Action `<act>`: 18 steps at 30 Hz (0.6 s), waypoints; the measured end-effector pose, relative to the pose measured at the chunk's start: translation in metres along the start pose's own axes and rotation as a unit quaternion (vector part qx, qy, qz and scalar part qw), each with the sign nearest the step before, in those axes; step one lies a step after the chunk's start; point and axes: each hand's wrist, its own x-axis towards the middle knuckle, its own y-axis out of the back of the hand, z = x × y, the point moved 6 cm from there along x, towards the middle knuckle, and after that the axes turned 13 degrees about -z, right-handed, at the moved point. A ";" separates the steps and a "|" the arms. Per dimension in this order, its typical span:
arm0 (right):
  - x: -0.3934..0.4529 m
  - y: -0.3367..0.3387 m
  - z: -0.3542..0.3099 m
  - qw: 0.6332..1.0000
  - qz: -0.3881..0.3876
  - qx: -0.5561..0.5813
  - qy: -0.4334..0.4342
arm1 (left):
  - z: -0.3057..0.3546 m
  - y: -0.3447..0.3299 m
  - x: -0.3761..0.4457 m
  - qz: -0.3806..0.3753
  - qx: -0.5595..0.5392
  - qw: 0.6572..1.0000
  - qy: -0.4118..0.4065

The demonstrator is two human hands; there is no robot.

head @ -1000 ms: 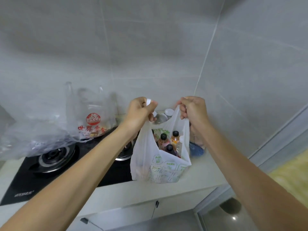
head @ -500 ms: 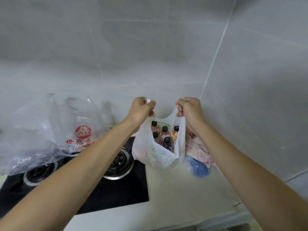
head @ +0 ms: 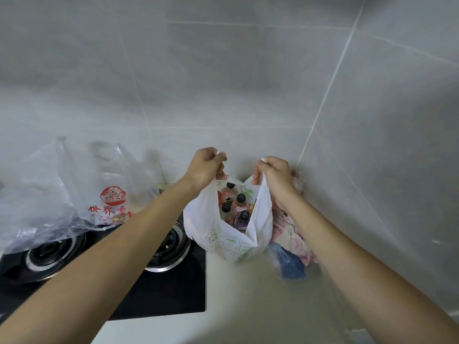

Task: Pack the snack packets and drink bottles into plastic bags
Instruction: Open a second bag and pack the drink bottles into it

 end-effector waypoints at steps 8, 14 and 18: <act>-0.004 0.003 0.001 0.998 -0.041 -0.026 -0.025 | -0.017 -0.008 -0.005 0.015 -0.005 1.000 0.008; -0.007 0.016 0.007 0.998 -0.014 -0.043 -0.033 | -0.019 -0.005 -0.012 0.044 0.053 0.998 0.013; -0.007 0.017 0.005 0.997 -0.004 -0.080 -0.005 | -0.016 0.005 -0.018 0.083 0.133 0.988 0.018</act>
